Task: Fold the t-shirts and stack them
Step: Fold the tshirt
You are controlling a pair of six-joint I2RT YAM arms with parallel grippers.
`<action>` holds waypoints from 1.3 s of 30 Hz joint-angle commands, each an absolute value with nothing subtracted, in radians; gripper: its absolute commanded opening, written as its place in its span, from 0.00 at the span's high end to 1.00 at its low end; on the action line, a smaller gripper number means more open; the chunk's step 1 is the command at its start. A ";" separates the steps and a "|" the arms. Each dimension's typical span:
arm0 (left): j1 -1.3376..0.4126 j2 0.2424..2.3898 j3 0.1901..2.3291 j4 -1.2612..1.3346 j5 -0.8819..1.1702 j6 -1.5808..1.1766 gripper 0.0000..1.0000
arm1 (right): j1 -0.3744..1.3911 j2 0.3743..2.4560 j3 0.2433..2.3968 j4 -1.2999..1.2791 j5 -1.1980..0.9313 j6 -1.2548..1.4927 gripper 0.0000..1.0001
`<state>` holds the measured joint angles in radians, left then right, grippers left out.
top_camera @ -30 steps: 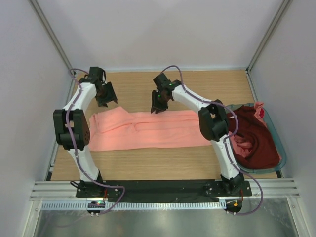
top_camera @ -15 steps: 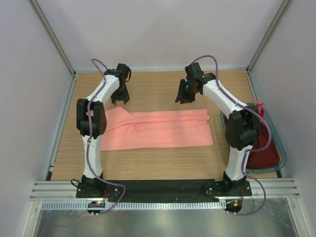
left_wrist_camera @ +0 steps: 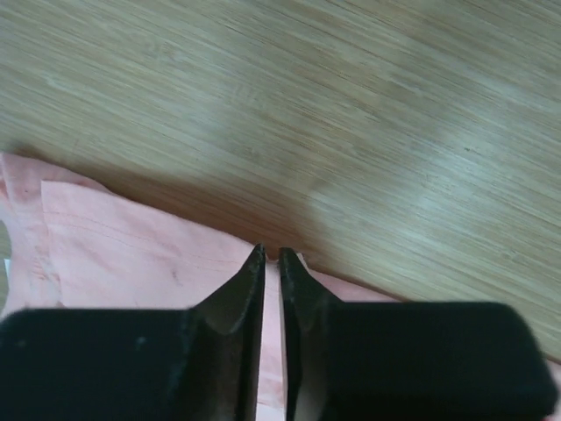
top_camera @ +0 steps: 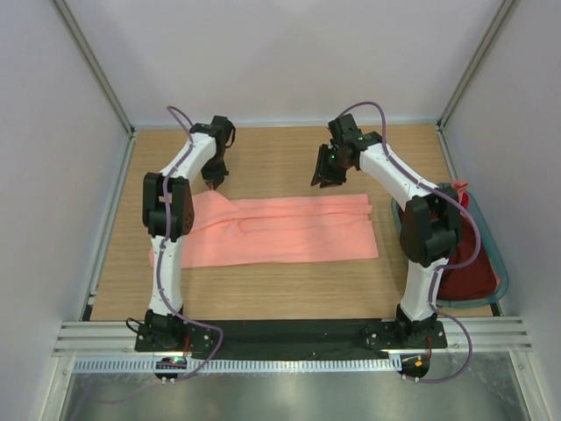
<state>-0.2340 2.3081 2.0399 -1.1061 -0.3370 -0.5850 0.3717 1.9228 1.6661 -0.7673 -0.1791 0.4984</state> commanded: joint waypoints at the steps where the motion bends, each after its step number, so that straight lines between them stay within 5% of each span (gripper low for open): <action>1: -0.244 2.298 2.080 -1.131 -0.353 -0.580 0.90 | 0.373 1.875 1.660 -0.747 -0.192 0.480 0.63; 2: -0.250 2.281 2.065 -1.131 -0.362 -0.575 1.00 | 0.373 1.875 1.655 -0.744 -0.193 0.479 0.63; 25: -0.408 1.737 1.559 -1.158 -0.362 -0.594 1.00 | 0.399 1.967 1.614 -0.684 -0.285 0.492 0.63; 39: -0.583 1.637 1.362 -1.175 -0.328 -0.729 1.00 | 0.428 2.031 1.592 -0.675 -0.301 0.469 0.63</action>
